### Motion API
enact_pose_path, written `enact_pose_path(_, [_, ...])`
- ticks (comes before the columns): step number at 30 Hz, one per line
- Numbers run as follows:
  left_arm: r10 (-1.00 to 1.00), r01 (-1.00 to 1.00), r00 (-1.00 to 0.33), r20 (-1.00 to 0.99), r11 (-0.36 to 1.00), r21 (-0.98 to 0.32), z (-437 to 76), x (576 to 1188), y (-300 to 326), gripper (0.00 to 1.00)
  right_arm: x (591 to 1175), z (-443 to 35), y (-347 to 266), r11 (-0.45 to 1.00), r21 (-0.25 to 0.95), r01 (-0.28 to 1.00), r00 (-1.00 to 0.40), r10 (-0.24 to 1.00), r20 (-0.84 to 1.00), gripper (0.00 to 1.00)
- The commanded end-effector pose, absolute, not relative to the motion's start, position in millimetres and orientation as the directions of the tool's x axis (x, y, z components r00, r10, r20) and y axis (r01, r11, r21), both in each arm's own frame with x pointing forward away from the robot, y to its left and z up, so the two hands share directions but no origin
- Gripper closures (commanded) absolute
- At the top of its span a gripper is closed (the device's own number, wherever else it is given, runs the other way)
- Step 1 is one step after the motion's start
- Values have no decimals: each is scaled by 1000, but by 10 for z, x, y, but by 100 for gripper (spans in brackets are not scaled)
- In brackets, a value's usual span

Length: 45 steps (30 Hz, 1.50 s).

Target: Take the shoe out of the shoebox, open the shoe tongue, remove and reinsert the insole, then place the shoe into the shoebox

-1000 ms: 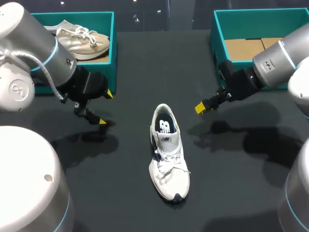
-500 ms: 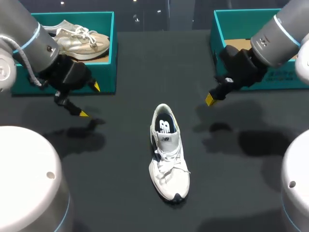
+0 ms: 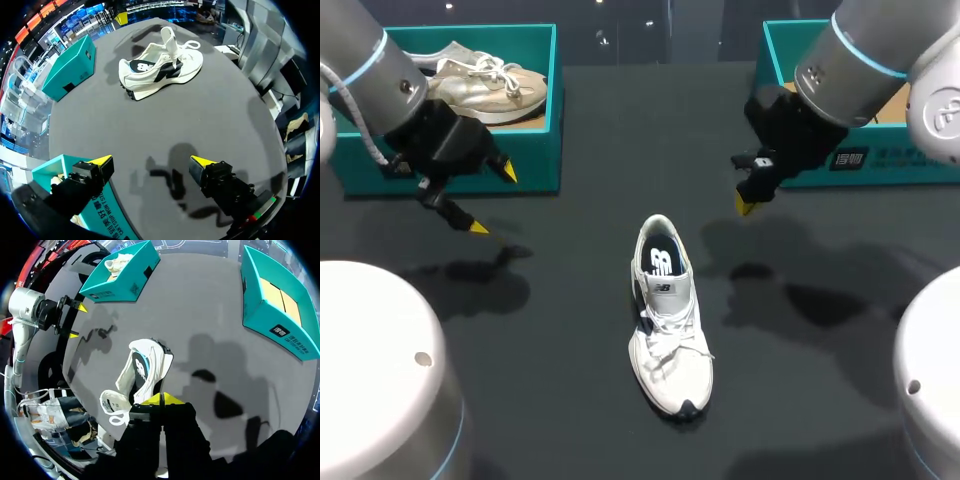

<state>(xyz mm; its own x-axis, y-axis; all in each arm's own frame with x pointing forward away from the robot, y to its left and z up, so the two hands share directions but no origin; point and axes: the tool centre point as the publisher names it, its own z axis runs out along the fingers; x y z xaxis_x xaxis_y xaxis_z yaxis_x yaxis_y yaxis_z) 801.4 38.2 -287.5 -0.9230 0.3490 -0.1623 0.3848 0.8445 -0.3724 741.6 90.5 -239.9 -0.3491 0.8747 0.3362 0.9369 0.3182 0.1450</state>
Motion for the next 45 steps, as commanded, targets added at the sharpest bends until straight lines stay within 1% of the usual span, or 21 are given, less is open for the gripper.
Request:
enact_pose_path(1, [367,400,-916,-159,841,-365,-2866,8034,408,0,7403,-2400,986,308,140,941,-337,890,306,100])
enact_pose_path(4, [411,441,-897,-161,831,-338,-2859,8132,481,0,7350,-2395,1150,268,126,955,-293,920,260,100])
enact_pose_path(5, [420,449,-893,-160,829,-332,-2860,8158,505,0,7326,-2391,1193,264,152,952,-297,918,265,100])
enact_pose_path(6, [429,457,-889,-159,828,-325,-2862,8181,525,0,7307,-2388,1229,256,152,955,-288,923,255,100])
enact_pose_path(11, [474,493,-869,-143,803,-336,-2847,8280,633,0,7249,-2420,1425,204,153,967,-234,949,213,100])
enact_pose_path(17, [474,493,-869,-143,803,-336,-2847,8280,633,0,7237,-2485,1612,152,129,980,-170,974,151,100])
enact_pose_path(20, [474,493,-869,-143,803,-336,-2847,8280,633,0,7245,-2483,1660,126,145,981,-142,984,109,100])
enact_pose_path(34, [474,493,-869,-143,803,-336,-2847,8280,633,0,7245,-2483,1660,126,145,981,-142,984,109,100])
enact_pose_path(39, [474,493,-869,-143,803,-336,-2847,8280,633,0,7266,-2682,1788,118,170,978,-128,991,49,100])
enact_pose_path(41, [474,493,-869,-143,803,-336,-2847,8280,633,0,7275,-2794,1846,120,162,980,-115,993,-37,100])
enact_pose_path(43, [474,493,-869,-143,803,-336,-2847,8280,633,0,7299,-2908,1852,113,136,984,-102,991,-81,100])
enact_pose_path(45, [474,493,-869,-143,803,-336,-2847,8280,633,0,7299,-2908,1852,113,136,984,-102,991,-81,100])
